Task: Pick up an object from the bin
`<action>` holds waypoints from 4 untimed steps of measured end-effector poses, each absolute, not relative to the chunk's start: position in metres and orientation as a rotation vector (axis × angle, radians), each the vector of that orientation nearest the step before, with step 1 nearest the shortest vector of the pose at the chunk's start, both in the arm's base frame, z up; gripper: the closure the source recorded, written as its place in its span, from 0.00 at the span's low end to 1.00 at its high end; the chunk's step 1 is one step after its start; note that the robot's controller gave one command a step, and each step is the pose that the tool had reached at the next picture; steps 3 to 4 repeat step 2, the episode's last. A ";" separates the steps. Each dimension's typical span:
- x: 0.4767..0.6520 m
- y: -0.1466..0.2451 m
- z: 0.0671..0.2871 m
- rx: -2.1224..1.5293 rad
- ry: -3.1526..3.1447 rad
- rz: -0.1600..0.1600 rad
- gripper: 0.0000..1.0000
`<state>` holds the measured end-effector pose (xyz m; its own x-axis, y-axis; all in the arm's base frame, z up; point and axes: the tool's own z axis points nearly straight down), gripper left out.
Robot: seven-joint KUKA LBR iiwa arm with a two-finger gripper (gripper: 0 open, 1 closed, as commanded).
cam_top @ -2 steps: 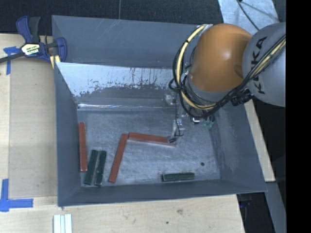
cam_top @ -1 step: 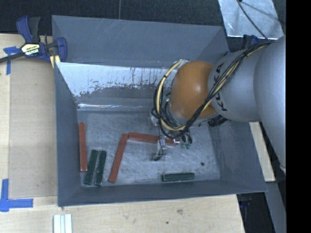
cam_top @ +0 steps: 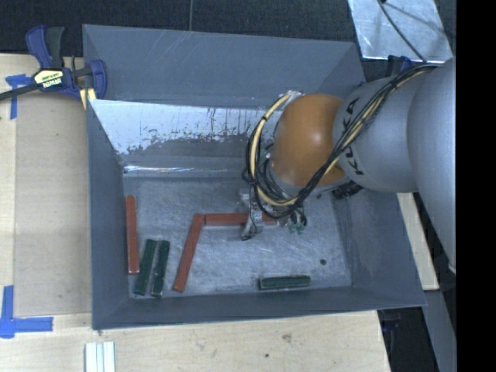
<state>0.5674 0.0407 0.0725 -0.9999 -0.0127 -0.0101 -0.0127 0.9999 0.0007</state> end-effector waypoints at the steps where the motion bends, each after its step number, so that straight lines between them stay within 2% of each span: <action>1: 0.577 0.029 0.167 0.108 3.127 0.001 1.00; 2: 0.594 -0.006 0.281 0.145 3.124 0.000 1.00; 4: 0.594 -0.006 0.281 0.145 3.124 0.000 1.00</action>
Offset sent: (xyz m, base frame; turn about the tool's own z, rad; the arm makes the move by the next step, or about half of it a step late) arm 0.0067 -0.0111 0.0895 0.0825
